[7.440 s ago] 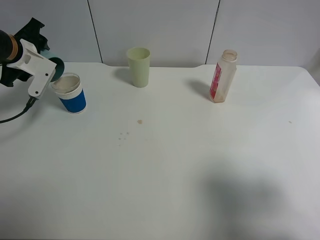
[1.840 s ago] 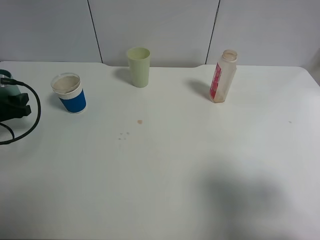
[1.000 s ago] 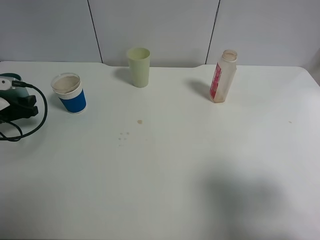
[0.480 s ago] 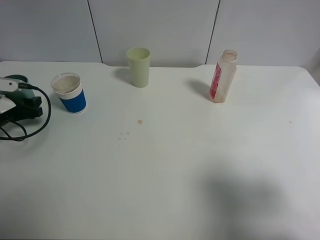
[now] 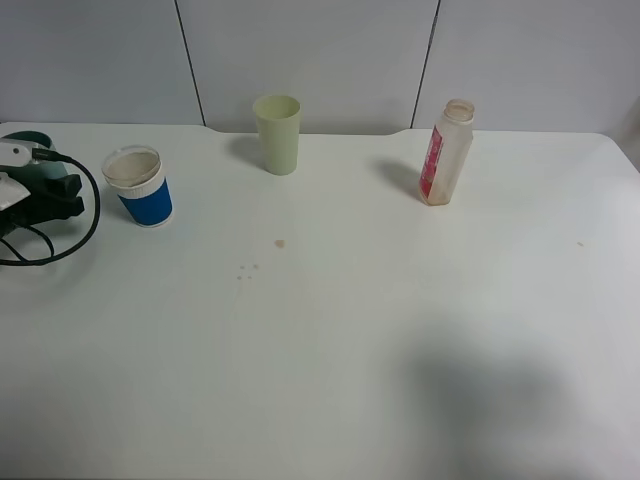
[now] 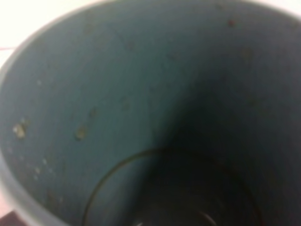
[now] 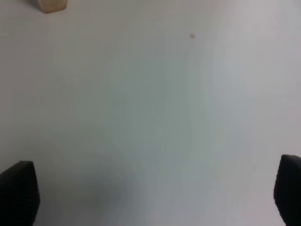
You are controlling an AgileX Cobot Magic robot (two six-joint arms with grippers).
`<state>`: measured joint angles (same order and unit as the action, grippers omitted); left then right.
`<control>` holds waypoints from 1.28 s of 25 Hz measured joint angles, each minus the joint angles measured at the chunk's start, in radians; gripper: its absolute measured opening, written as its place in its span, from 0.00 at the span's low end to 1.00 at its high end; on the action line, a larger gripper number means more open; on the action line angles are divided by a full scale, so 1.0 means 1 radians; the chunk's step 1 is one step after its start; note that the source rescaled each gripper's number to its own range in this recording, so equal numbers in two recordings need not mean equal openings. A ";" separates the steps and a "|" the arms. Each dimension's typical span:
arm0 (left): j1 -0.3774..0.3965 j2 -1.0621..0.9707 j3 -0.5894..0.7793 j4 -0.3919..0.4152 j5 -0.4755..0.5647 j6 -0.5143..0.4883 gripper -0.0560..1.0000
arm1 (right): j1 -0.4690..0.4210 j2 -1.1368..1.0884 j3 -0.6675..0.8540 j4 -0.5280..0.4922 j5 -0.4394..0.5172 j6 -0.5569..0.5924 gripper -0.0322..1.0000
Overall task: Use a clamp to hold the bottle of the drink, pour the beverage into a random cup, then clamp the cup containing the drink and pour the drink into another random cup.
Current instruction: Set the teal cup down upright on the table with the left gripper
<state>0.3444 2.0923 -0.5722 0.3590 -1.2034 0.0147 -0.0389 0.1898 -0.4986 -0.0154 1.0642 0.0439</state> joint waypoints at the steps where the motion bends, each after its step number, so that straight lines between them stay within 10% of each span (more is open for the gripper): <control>1: 0.000 0.001 -0.006 0.001 0.000 0.000 0.05 | 0.000 0.000 0.000 0.000 0.000 0.000 1.00; 32: 0.000 0.086 -0.046 0.026 0.000 -0.092 0.15 | 0.000 0.000 0.000 0.000 0.000 0.000 1.00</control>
<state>0.3444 2.1787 -0.6183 0.3850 -1.2037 -0.0772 -0.0389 0.1898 -0.4986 -0.0154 1.0642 0.0439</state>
